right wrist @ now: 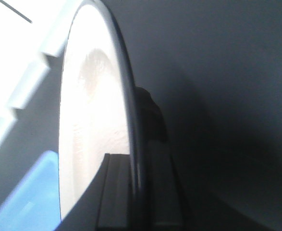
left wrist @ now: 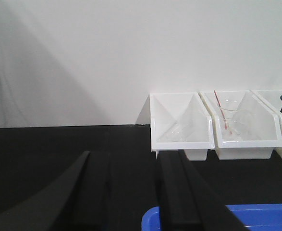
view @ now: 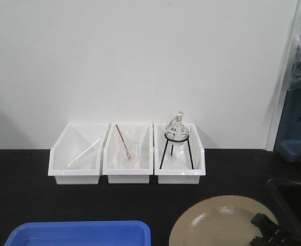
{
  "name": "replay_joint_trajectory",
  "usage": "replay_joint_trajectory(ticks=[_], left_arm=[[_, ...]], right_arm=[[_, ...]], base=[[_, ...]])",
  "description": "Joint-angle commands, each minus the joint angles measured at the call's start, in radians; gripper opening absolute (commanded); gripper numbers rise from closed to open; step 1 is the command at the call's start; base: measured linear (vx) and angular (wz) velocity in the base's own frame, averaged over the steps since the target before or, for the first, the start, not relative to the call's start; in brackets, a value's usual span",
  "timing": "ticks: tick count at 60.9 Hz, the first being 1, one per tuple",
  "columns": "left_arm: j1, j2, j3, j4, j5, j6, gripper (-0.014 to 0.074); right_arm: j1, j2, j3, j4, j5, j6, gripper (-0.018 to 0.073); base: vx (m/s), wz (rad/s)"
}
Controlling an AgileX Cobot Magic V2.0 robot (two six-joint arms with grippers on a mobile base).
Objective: Place disk in tray to left cabinet
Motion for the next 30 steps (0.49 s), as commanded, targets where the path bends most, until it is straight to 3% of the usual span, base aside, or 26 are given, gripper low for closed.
replay_joint_trajectory(ticks=[1,10,30], left_arm=[[-0.003,0.012,-0.026,-0.003,-0.084,0.000,0.0377],[-0.003,0.012,-0.026,-0.003,-0.084,0.000,0.0377],[-0.003,0.012,-0.026,-0.003,-0.084,-0.001,0.0377]], right_arm=[[0.000,-0.047,-0.034,0.041,-0.142,0.023,-0.0006],[0.071,-0.044,-0.035,0.057,-0.217,0.037,-0.0006],[0.398,0.151,-0.239,0.057,-0.312,0.076,-0.0004]], base=[[0.00,0.00],[0.00,0.00],[0.00,0.00]])
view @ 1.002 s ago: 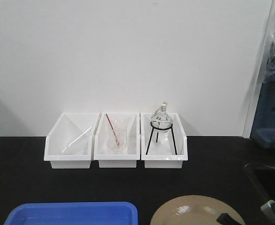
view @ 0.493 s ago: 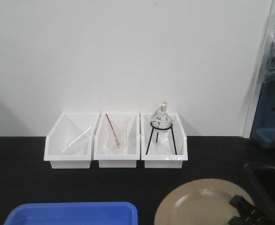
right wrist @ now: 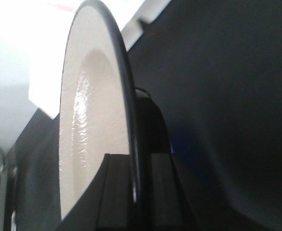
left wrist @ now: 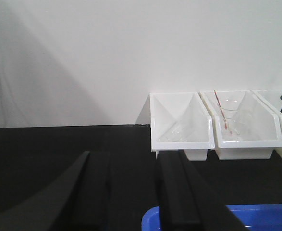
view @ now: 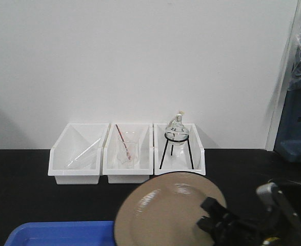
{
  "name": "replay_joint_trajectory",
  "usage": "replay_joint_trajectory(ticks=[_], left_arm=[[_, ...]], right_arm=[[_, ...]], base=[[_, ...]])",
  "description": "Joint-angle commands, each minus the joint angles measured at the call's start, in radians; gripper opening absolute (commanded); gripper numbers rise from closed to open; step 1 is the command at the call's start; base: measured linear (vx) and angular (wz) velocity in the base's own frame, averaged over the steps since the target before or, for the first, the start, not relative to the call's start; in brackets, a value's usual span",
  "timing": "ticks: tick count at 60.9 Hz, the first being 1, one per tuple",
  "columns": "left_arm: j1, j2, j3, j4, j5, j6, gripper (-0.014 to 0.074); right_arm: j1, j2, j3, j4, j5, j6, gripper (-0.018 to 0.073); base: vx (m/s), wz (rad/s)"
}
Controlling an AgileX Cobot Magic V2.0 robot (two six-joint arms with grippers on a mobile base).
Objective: Place disk in tray to left cabinet
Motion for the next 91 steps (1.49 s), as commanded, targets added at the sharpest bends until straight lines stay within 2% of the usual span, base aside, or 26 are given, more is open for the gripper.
replay_joint_trajectory(ticks=[1,12,24,48,55,63,79,91], left_arm=[[-0.003,0.012,-0.026,-0.003,-0.084,-0.001,0.0377],[-0.003,0.012,-0.026,-0.003,-0.084,-0.001,0.0377],[-0.003,0.012,-0.026,-0.003,-0.084,-0.001,0.0377],[-0.003,0.012,-0.026,-0.003,-0.084,-0.001,0.0377],[-0.003,0.012,-0.026,-0.003,-0.084,-0.001,0.0377],[-0.003,0.012,-0.026,-0.003,-0.084,-0.001,0.0377],[-0.003,0.012,-0.026,-0.003,-0.084,-0.001,0.0377],[-0.003,0.012,-0.026,-0.003,-0.084,-0.001,0.0377]], right_arm=[[0.073,0.038,-0.112,-0.003,-0.132,0.010,-0.0004],[0.195,0.212,-0.261,-0.019,-0.131,0.009,-0.0004],[0.273,0.336,-0.325,-0.021,-0.127,0.009,-0.0002],[0.281,0.461,-0.325,-0.022,-0.097,0.009,0.0036],[0.281,0.477,-0.325,-0.034,-0.077,-0.019,0.0083],[0.281,0.477,-0.325,-0.076,-0.045,-0.071,0.0176],[0.279,0.465,-0.325,-0.101,0.005,-0.135,0.0436],[0.279,0.416,-0.325,-0.101,0.125,-0.259,0.0470]], base=[[0.00,0.00],[0.00,0.00],[0.00,0.00],[0.00,0.00],[0.00,0.00],[0.00,0.00],[0.00,0.00],[0.00,0.00]])
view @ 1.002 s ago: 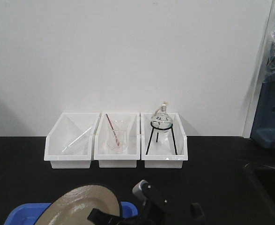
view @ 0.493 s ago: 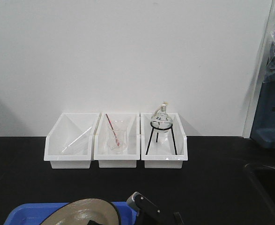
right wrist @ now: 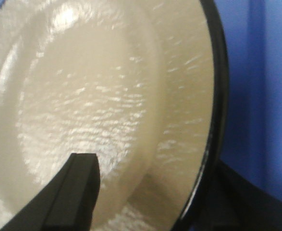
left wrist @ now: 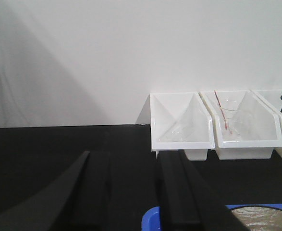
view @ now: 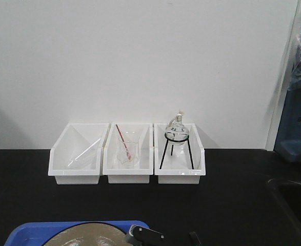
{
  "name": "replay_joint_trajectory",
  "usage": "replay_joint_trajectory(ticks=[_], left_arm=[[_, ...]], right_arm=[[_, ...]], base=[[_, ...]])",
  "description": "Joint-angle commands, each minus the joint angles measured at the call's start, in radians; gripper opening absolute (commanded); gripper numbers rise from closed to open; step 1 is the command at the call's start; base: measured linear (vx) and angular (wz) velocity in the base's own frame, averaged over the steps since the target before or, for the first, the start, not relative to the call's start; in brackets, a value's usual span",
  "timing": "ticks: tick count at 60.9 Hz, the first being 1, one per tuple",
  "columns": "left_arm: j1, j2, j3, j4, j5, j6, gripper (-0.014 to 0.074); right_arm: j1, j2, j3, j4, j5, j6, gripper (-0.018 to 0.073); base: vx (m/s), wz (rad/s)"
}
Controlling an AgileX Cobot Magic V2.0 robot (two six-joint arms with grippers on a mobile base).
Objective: Place disk in tray to left cabinet
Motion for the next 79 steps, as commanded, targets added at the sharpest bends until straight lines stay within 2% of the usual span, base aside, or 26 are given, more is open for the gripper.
replay_joint_trajectory(ticks=[1,10,22,35,41,49,61,79], left_arm=[[-0.003,0.012,-0.026,-0.003,-0.084,-0.001,0.0377],[-0.003,0.012,-0.026,-0.003,-0.084,-0.001,0.0377],[-0.003,0.012,-0.026,-0.003,-0.084,-0.001,0.0377],[-0.003,0.012,-0.026,-0.003,-0.084,-0.001,0.0377],[-0.003,0.015,-0.026,-0.003,-0.086,-0.002,0.0377],[-0.003,0.074,-0.026,-0.003,-0.007,0.000,0.0377],[-0.003,0.260,-0.052,-0.003,0.089,0.000,0.0377],[-0.003,0.632,-0.242,-0.011,0.339,-0.004,0.0377]], right_arm=[[-0.004,-0.088,-0.023,-0.015,-0.021,-0.077,0.0470],[-0.026,-0.147,-0.023,-0.015,-0.016,-0.166,0.0470],[-0.158,-0.218,-0.023,-0.015,0.049,-0.221,0.0470],[-0.315,-0.237,-0.023,-0.042,0.234,-0.320,0.0470],[-0.364,-0.237,-0.023,-0.047,0.321,-0.343,0.0469],[-0.376,-0.232,-0.050,-0.087,0.444,-0.343,0.0454],[-0.373,-0.203,-0.109,-0.104,0.430,-0.342,0.0445],[-0.371,-0.056,-0.241,-0.102,0.555,-0.330,0.0445]], base=[[0.00,0.00],[0.00,0.00],[0.00,0.00],[0.00,0.00],[0.00,0.00],[0.00,0.00],[0.00,0.00],[0.00,0.00]])
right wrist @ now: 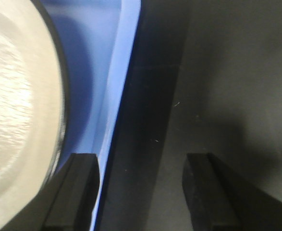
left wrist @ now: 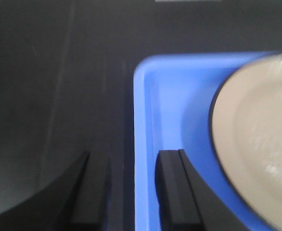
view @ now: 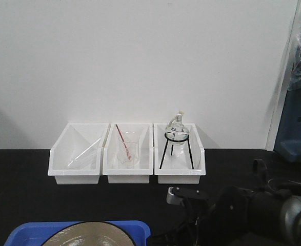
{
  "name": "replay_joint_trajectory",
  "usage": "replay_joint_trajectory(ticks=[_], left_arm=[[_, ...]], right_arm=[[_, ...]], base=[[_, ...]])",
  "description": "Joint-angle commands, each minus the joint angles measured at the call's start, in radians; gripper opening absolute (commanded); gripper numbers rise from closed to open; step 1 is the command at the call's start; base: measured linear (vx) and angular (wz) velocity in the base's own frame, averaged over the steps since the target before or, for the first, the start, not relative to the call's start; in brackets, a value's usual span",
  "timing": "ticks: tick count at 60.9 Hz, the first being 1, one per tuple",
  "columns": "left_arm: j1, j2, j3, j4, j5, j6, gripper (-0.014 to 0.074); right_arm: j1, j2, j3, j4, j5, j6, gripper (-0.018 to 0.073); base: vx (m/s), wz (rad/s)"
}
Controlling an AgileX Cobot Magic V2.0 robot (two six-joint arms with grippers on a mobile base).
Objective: Place disk in tray to left cabinet
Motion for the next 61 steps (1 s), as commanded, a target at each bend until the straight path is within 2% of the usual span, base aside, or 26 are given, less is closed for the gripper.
replay_joint_trajectory(ticks=[1,12,21,31,54,61], left_arm=[[-0.003,0.095,-0.096,-0.010,0.020,-0.004,0.0377],[-0.003,0.313,-0.238,-0.010,0.128,-0.004,0.0377],[-0.003,0.455,-0.327,-0.010,0.171,-0.004,0.0377],[-0.003,0.577,-0.383,-0.010,0.173,0.000,0.0377],[-0.003,0.722,-0.383,-0.010,0.126,0.000,0.0377],[-0.003,0.733,-0.383,-0.044,0.126,0.000,0.0377]], right_arm=[[-0.003,-0.018,-0.063,0.006,-0.005,-0.002,0.0445],[-0.003,0.000,-0.087,0.007,-0.005,-0.002,0.0445],[-0.003,0.000,-0.086,0.005,0.007,-0.010,0.0445],[-0.003,0.000,-0.086,0.005,0.008,-0.010,0.0445],[-0.003,0.000,-0.086,0.004,0.006,-0.012,0.0445],[-0.003,0.000,-0.086,0.004,0.005,-0.012,0.0445]], base=[[0.00,0.00],[0.00,0.00],[0.00,0.00],[0.00,0.00],[0.00,0.00],[0.00,0.00]])
